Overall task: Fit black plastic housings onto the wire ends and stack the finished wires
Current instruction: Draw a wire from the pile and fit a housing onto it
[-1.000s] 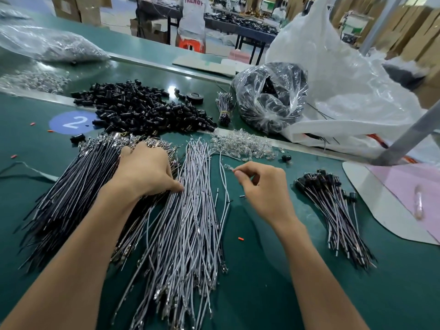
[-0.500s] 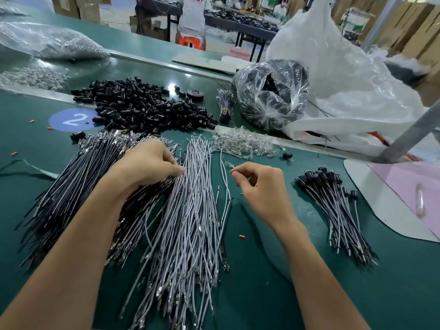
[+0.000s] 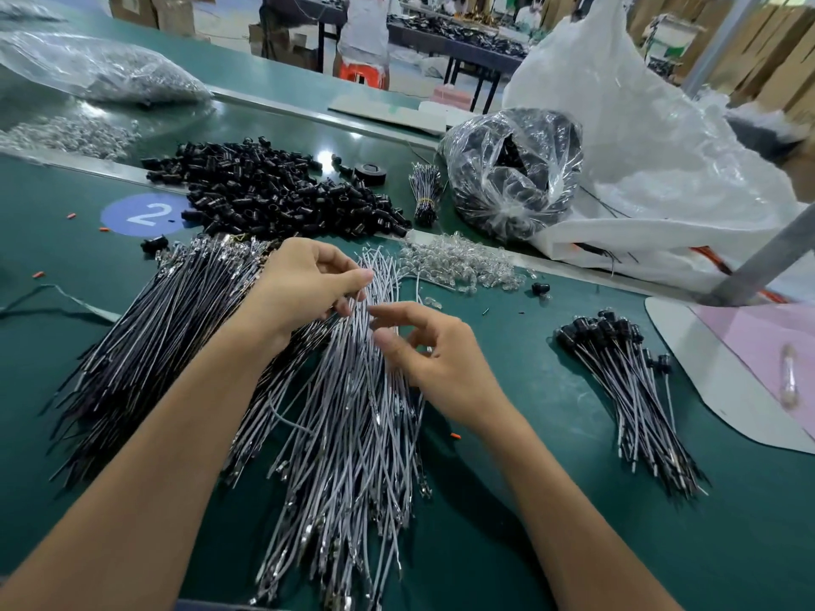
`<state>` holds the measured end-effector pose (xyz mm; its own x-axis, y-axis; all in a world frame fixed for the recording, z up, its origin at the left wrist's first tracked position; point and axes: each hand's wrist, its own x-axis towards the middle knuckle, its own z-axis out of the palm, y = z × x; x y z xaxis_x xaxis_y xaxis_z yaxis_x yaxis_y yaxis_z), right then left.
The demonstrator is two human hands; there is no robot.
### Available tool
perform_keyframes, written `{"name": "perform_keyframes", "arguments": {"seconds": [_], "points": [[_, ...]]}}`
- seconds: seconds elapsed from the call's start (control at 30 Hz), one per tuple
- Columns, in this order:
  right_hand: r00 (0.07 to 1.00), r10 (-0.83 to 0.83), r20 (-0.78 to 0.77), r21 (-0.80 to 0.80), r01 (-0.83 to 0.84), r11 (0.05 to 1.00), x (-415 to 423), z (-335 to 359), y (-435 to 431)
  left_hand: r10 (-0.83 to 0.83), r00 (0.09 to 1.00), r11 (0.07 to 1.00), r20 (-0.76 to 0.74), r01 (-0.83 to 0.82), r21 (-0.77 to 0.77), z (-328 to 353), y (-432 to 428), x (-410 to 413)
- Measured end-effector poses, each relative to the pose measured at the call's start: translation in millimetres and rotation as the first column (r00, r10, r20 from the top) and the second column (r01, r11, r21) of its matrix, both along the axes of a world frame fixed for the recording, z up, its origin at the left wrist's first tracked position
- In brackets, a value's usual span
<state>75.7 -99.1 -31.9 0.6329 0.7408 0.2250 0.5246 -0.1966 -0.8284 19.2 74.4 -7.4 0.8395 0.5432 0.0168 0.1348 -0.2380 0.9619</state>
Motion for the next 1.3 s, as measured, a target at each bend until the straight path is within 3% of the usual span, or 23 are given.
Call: {"name": "perform_keyframes", "arguments": {"seconds": [0.07,0.13,0.23,0.43,0.6,0.87,0.97,1.13,1.23,1.3], "points": [[0.989,0.09,0.118,-0.119,-0.076,0.99,-6,-3,3,0.039,0.999,0.994,-0.037,-0.035,0.102,-3,1,1],[0.969,0.149,0.199,-0.202,-0.108,0.973,-10,-5,4,0.109,0.989,0.944,-0.101,-0.071,0.322,-7,4,2],[0.944,0.142,0.299,-0.213,-0.079,0.974,-10,-5,2,0.152,0.982,0.864,-0.115,-0.076,0.498,-10,6,2],[0.933,0.105,0.345,-0.169,-0.048,0.984,-11,-1,-1,0.138,0.99,0.899,0.034,-0.14,0.415,-11,10,12],[0.838,0.298,0.458,-0.265,-0.192,0.945,-16,-1,1,0.122,0.991,0.873,-0.052,-0.082,0.48,-15,10,20],[0.885,0.224,0.409,-0.201,-0.152,0.968,-7,-5,-6,0.063,0.991,0.788,-0.118,0.023,0.615,12,5,-6],[0.886,0.225,0.406,-0.205,-0.151,0.967,-8,-5,-5,-0.043,0.97,0.736,-0.241,0.194,0.648,24,10,-50],[0.898,0.206,0.389,-0.199,-0.136,0.97,-10,-4,-4,-0.173,0.822,0.597,-0.543,0.526,0.606,6,0,-103],[0.903,0.202,0.378,-0.2,-0.134,0.971,-10,-4,-4,-0.141,0.896,0.646,-0.421,0.406,0.647,-5,-7,-107],[0.912,0.196,0.362,-0.197,-0.131,0.972,-11,-5,-4,-0.121,0.928,0.632,-0.353,0.346,0.693,-6,-9,-108]]}}
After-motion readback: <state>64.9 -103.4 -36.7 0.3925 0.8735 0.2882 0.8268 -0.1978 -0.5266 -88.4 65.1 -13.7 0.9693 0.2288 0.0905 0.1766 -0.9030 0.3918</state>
